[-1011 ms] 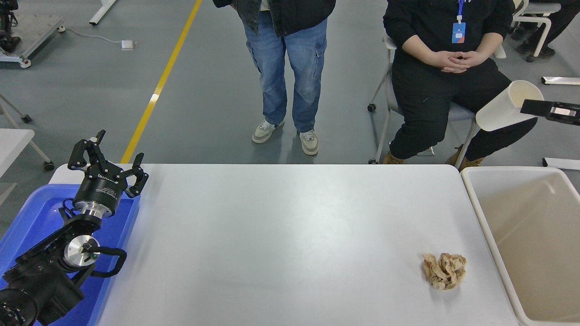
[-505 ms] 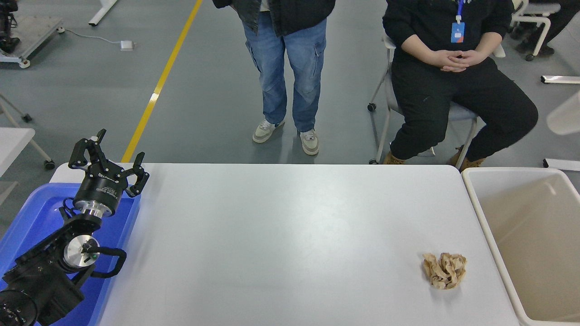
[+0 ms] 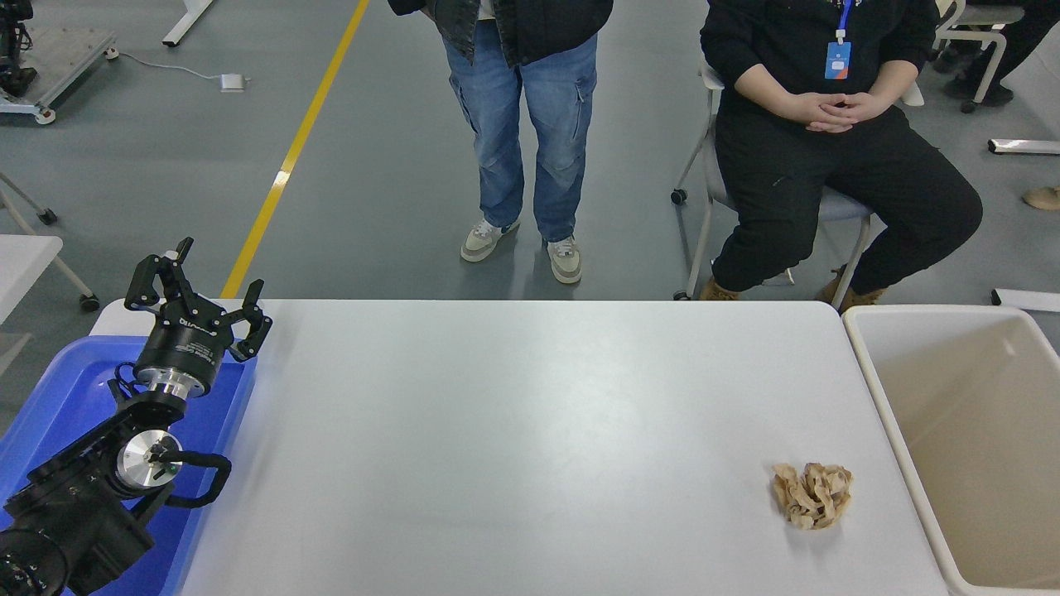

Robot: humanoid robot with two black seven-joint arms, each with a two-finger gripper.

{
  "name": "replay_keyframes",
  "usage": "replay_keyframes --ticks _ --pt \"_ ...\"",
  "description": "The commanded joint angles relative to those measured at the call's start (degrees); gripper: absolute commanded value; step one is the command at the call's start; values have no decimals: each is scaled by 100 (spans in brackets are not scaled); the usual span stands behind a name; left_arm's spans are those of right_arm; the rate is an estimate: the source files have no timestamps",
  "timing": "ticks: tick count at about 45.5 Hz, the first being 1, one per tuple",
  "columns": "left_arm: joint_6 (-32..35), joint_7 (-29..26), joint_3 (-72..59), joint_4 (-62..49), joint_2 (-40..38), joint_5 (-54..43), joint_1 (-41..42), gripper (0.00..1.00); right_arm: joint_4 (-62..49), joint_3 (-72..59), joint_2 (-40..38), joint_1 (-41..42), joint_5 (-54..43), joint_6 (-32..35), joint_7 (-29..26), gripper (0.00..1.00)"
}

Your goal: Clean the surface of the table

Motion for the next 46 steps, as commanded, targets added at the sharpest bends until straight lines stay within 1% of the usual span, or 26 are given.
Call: replay_keyframes --ticks 1,6,14,22,34,46 --pt "0 0 -9 3 0 0 0 100 -92 464 765 -872 34 -472 -406 0" --pt "0 0 0 -5 0 0 0 100 -101 605 1117 -1092 34 -587 -511 0" --pt "0 0 0 3 0 0 0 100 -206 710 1530 -1374 51 -657 -529 0" --pt "0 0 0 -5 0 0 0 100 -206 781 1697 -1435 78 -666 -520 0" --pt "0 0 0 3 0 0 0 100 -189 781 1742 -1418 87 -666 -511 0" --pt "0 0 0 -5 0 0 0 100 -198 719 1952 -1207 78 -666 -520 0"
